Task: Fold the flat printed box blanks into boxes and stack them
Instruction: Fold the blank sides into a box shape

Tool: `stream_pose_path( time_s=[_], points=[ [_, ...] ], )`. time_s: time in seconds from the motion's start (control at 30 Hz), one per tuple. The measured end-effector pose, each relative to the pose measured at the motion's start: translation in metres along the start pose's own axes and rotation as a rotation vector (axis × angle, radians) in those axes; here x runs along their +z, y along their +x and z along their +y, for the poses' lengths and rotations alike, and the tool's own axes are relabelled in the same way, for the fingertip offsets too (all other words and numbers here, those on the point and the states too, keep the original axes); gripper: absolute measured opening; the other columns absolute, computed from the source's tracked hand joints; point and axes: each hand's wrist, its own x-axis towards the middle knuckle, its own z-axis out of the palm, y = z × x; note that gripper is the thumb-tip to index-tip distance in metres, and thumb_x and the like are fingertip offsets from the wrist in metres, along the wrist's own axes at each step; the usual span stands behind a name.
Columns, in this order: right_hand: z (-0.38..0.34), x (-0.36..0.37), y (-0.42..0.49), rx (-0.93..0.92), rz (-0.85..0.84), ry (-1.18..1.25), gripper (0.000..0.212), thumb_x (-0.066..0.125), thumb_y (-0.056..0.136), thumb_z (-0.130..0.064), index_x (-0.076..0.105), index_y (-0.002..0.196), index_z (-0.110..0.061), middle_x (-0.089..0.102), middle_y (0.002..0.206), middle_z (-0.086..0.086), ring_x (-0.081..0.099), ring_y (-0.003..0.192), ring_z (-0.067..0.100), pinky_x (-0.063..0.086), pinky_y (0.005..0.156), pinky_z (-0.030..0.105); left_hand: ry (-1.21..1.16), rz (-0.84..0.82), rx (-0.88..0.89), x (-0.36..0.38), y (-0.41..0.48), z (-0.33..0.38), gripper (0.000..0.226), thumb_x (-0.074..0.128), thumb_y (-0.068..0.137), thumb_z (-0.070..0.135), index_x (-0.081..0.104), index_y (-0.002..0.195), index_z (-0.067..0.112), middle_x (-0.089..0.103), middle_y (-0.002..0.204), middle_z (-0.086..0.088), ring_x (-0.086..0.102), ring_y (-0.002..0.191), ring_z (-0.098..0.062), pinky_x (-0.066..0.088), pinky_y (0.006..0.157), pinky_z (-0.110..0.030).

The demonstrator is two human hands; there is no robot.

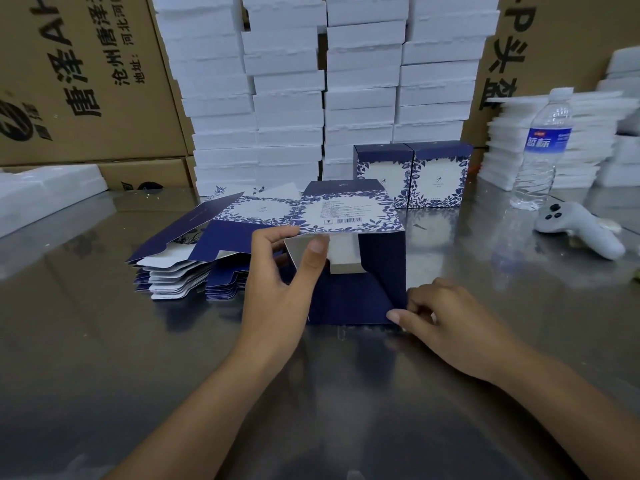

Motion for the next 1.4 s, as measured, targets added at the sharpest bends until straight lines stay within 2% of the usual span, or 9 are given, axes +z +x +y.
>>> stream_pose_path(
  time_s=[0.27, 0.5, 0.63, 0.73, 0.83, 1.03, 1.17, 1.27, 1.4],
  points=[
    [-0.002, 0.001, 0.0, -0.024, -0.027, 0.047, 0.026, 0.051, 0.092, -0.038, 0.054, 0.071, -0.022, 0.059, 0.072, -0.01, 0.046, 0.08, 0.004, 0.046, 0.074, 0.037, -0.059, 0.009, -0.046, -0.001, 0.001, 0.004, 0.063, 0.053, 0.062, 0.074, 0.05, 0.106, 0.029, 0.059, 0.107, 0.012, 0.055, 0.088, 0.011, 0.041, 0.068, -0.002],
    [-0.009, -0.011, -0.002, 0.065, 0.134, -0.146, 0.061, 0.031, 0.073, -0.076, 0.049, 0.058, -0.02, 0.053, 0.06, -0.007, 0.051, 0.064, 0.009, 0.036, 0.056, 0.027, 0.036, 0.019, -0.009, -0.002, 0.0, 0.002, 0.061, 0.054, 0.061, 0.078, 0.051, 0.102, 0.032, 0.06, 0.103, 0.015, 0.057, 0.096, -0.002, 0.045, 0.077, -0.018],
    [-0.012, -0.012, -0.001, 0.04, 0.435, 0.035, 0.059, 0.034, 0.072, -0.075, 0.049, 0.106, -0.03, 0.054, 0.085, -0.015, 0.054, 0.081, 0.011, 0.038, 0.066, 0.027, 0.121, -0.049, 0.042, -0.001, -0.003, 0.004, 0.049, 0.054, 0.066, 0.074, 0.05, 0.101, 0.04, 0.056, 0.103, 0.017, 0.056, 0.094, 0.0, 0.043, 0.07, -0.011],
    [-0.019, -0.014, 0.002, -0.141, 0.6, 0.251, 0.053, 0.053, 0.083, -0.057, 0.042, 0.128, -0.03, 0.046, 0.113, -0.017, 0.048, 0.104, 0.004, 0.038, 0.089, 0.02, 0.165, -0.101, 0.073, 0.002, -0.007, 0.003, 0.048, 0.055, 0.068, 0.073, 0.048, 0.104, 0.042, 0.054, 0.113, 0.011, 0.056, 0.102, -0.007, 0.049, 0.083, -0.029],
    [-0.022, -0.016, 0.002, -0.292, 0.643, 0.152, 0.043, 0.053, 0.086, -0.045, 0.06, 0.116, -0.015, 0.051, 0.114, -0.007, 0.05, 0.109, 0.013, 0.037, 0.095, 0.025, 0.169, -0.138, 0.098, 0.003, -0.008, 0.002, 0.047, 0.058, 0.071, 0.067, 0.047, 0.109, 0.041, 0.053, 0.117, 0.01, 0.057, 0.107, -0.014, 0.049, 0.09, -0.046],
    [-0.029, -0.021, 0.001, -0.258, 0.714, 0.193, 0.038, 0.051, 0.086, -0.047, 0.07, 0.095, -0.014, 0.059, 0.095, -0.006, 0.058, 0.095, 0.021, 0.044, 0.086, 0.045, 0.133, -0.244, 0.098, 0.001, -0.008, -0.001, 0.053, 0.057, 0.068, 0.071, 0.046, 0.115, 0.049, 0.052, 0.123, 0.009, 0.055, 0.116, -0.016, 0.045, 0.098, -0.049],
    [-0.028, -0.029, -0.001, -0.212, 0.794, 0.3, 0.028, 0.049, 0.089, -0.051, 0.06, 0.08, -0.026, 0.058, 0.079, -0.003, 0.053, 0.081, 0.015, 0.039, 0.076, 0.017, 0.107, -0.357, 0.141, 0.002, -0.008, -0.002, 0.068, 0.037, 0.068, 0.088, 0.039, 0.128, 0.056, 0.045, 0.137, 0.022, 0.041, 0.131, -0.003, 0.036, 0.108, -0.033],
    [-0.028, -0.033, -0.001, -0.192, 0.82, 0.355, 0.024, 0.047, 0.089, -0.051, 0.054, 0.077, -0.031, 0.052, 0.076, -0.013, 0.047, 0.078, 0.005, 0.034, 0.072, 0.007, 0.091, -0.351, 0.164, 0.003, -0.005, -0.006, 0.044, 0.041, 0.088, 0.063, 0.033, 0.131, 0.055, 0.044, 0.128, 0.04, 0.04, 0.125, 0.011, 0.035, 0.097, -0.008],
    [-0.029, -0.03, -0.002, -0.187, 0.788, 0.383, 0.014, 0.057, 0.088, -0.043, 0.061, 0.099, -0.035, 0.057, 0.081, 0.002, 0.048, 0.079, -0.005, 0.033, 0.075, 0.005, 0.181, -0.257, 0.155, 0.005, -0.004, -0.016, 0.036, 0.058, 0.082, 0.043, 0.04, 0.113, 0.043, 0.057, 0.114, 0.024, 0.054, 0.111, 0.002, 0.043, 0.097, -0.027]
  ],
)
